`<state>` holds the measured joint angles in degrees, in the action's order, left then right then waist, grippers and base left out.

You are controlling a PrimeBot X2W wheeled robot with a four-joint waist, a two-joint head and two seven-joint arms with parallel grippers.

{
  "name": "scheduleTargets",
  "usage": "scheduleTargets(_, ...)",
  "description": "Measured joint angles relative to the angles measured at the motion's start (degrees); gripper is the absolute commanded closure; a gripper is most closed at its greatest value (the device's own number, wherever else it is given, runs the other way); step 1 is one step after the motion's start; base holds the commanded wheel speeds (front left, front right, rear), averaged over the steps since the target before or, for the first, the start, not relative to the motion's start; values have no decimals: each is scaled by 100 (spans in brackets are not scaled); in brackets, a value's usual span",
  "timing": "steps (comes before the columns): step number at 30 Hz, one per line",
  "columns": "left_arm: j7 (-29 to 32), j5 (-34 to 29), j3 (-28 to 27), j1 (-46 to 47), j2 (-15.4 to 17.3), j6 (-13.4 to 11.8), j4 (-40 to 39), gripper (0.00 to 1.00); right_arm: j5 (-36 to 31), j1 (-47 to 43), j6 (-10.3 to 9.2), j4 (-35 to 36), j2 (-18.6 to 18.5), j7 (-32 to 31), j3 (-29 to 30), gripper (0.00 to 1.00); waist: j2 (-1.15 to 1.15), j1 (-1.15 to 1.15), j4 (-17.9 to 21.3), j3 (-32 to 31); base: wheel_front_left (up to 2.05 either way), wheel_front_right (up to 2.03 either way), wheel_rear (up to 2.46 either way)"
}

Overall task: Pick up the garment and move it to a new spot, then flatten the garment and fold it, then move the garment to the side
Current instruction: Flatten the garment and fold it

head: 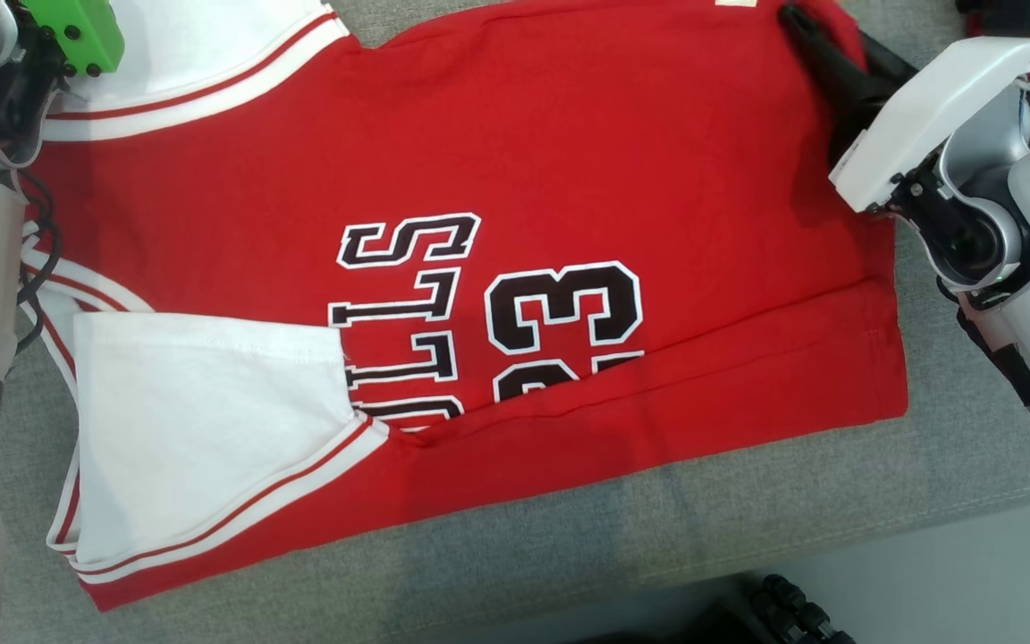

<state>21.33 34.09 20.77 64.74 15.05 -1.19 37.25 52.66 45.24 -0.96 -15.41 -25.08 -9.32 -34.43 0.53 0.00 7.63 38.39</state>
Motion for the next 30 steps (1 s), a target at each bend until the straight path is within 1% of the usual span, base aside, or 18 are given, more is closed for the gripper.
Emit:
scheduleTargets(1,-52,0,0,0,-11,14,57,100,-1,-2,46,-23,16,22,-18,100,0,0,1,-16,0,0,0)
scheduleTargets(3,-105,3,1,-1,-32,71,130,100,-23,-2,46,-49,70,75,-37,100,0,0,1,-59,0,0,0)
scheduleTargets(7,-293,56,-3,-18,-97,221,282,100,-69,-5,163,-116,103,324,-35,100,0,0,-8,-187,0,0,0)
scheduleTargets(10,-452,105,-14,-20,-109,330,300,100,-82,-21,223,-178,107,471,-22,100,0,0,-25,-275,0,0,0)
scheduleTargets(11,-452,105,-14,-20,-109,330,300,100,-82,-21,223,-178,107,471,-22,100,0,0,-25,-275,0,0,0)
scheduleTargets(12,-508,108,-21,-25,-113,376,308,100,-83,-32,245,-199,108,536,-15,100,0,0,-32,-307,0,0,0)
scheduleTargets(13,-642,137,-36,-56,-122,482,309,100,-108,-76,286,-242,109,672,8,100,0,0,-49,-377,0,0,0)
scheduleTargets(15,-775,220,-62,-137,-137,560,310,100,-141,-146,347,-309,107,799,20,100,0,0,-69,-454,0,0,0)
scheduleTargets(17,-842,261,-76,-188,-146,581,316,100,-145,-176,357,-344,102,854,19,100,0,0,-81,-495,0,0,0)
scheduleTargets(18,-894,320,-107,-249,-155,599,320,100,-164,-214,401,-369,96,918,20,100,0,0,-93,-538,0,0,0)
scheduleTargets(22,-1098,483,-214,-518,-166,683,361,100,-180,-385,460,-563,79,1127,18,100,0,0,-148,-730,0,0,0)
scheduleTargets(30,-1506,772,-235,-1166,-180,776,339,100,-181,-721,589,-943,82,1515,9,100,0,0,-263,-1187,0,0,0)
